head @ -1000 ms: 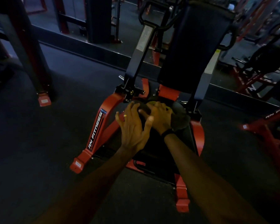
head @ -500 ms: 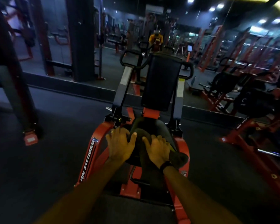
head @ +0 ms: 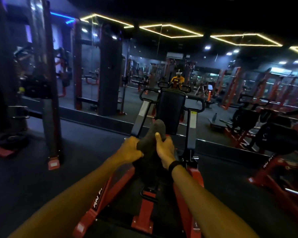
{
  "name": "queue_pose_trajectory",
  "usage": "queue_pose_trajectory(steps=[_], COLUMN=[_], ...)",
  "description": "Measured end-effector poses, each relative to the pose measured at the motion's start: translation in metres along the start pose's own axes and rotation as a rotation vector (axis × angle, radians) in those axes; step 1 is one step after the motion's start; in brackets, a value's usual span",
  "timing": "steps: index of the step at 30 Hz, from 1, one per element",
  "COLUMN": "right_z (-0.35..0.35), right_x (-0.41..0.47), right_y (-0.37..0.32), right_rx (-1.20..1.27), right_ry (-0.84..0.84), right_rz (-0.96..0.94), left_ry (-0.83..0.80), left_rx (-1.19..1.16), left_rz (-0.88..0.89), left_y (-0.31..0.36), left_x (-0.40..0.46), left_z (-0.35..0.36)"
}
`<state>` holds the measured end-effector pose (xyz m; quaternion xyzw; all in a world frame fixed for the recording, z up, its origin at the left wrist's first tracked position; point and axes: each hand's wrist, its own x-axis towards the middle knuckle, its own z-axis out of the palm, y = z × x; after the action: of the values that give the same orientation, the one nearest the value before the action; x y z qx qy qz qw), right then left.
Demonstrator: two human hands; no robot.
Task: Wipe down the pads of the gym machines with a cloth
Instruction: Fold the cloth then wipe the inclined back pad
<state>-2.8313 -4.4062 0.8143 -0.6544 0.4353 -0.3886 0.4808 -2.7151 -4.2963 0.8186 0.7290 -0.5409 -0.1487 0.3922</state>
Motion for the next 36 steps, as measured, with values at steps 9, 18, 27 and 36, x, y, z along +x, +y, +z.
queue_pose_trajectory(steps=[9,18,27,36], right_z=[0.006,0.134,0.334,0.514], right_x=[-0.081,-0.203,-0.41,-0.639], right_y=[-0.117,-0.205,-0.271,-0.312], right_rx=[-0.565,-0.676,-0.608,-0.396], right_ry=[-0.305,-0.791,-0.881,-1.145], right_rz=[-0.609,-0.867,-1.292,-1.566], left_ry=[0.206,0.412,0.492,0.585], left_rx=[0.433,0.797,0.898,0.801], left_rz=[0.007,-0.142,-0.514,-0.888], left_y=[0.048,0.05,-0.052,-0.123], left_x=[-0.091,-0.256,-0.508,-0.764], left_z=[-0.138,-0.283,-0.452,-0.569])
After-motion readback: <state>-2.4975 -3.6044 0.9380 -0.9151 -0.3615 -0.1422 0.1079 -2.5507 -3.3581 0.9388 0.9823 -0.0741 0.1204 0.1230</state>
